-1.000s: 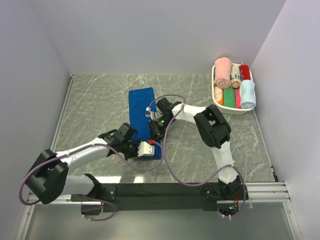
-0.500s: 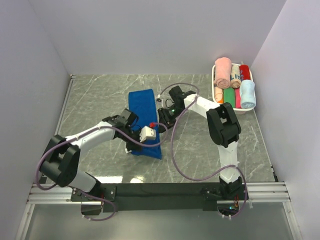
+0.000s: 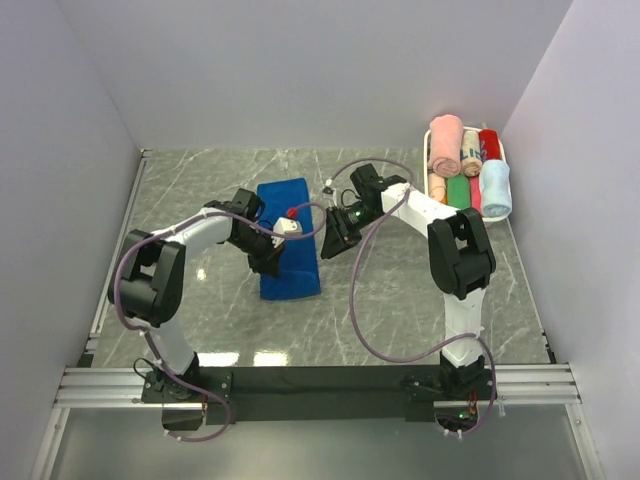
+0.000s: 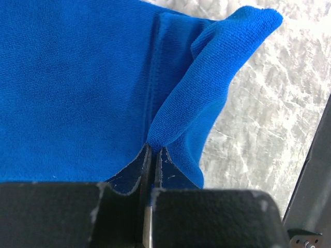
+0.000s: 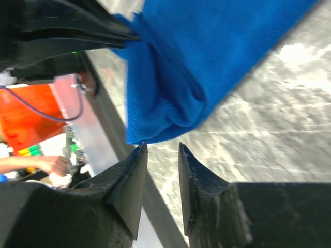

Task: Roll the towels
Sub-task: Roll the towel

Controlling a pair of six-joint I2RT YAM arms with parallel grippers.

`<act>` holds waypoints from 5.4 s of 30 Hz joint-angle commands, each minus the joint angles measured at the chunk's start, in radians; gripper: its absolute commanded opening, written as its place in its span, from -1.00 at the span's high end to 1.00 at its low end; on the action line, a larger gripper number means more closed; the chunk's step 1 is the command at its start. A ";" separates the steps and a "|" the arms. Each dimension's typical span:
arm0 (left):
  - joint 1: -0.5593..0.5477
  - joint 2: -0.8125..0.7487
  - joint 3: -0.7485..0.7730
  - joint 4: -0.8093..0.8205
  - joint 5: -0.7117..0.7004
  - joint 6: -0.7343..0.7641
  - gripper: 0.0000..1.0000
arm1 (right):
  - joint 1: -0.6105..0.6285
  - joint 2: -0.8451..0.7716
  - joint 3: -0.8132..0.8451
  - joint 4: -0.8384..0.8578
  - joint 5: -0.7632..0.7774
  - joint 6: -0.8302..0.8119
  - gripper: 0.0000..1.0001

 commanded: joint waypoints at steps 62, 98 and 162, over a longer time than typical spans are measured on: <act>-0.258 -0.301 -0.484 0.497 -0.374 0.067 -0.03 | 0.134 0.238 0.013 0.107 0.113 0.114 0.93; 0.001 0.535 0.314 -0.467 0.022 0.111 0.96 | 0.330 -0.721 -0.555 0.415 0.546 -0.539 -0.30; 0.020 -0.600 -0.355 0.188 -0.160 -0.016 -0.14 | 0.251 0.488 0.321 -0.399 -0.163 -0.415 1.00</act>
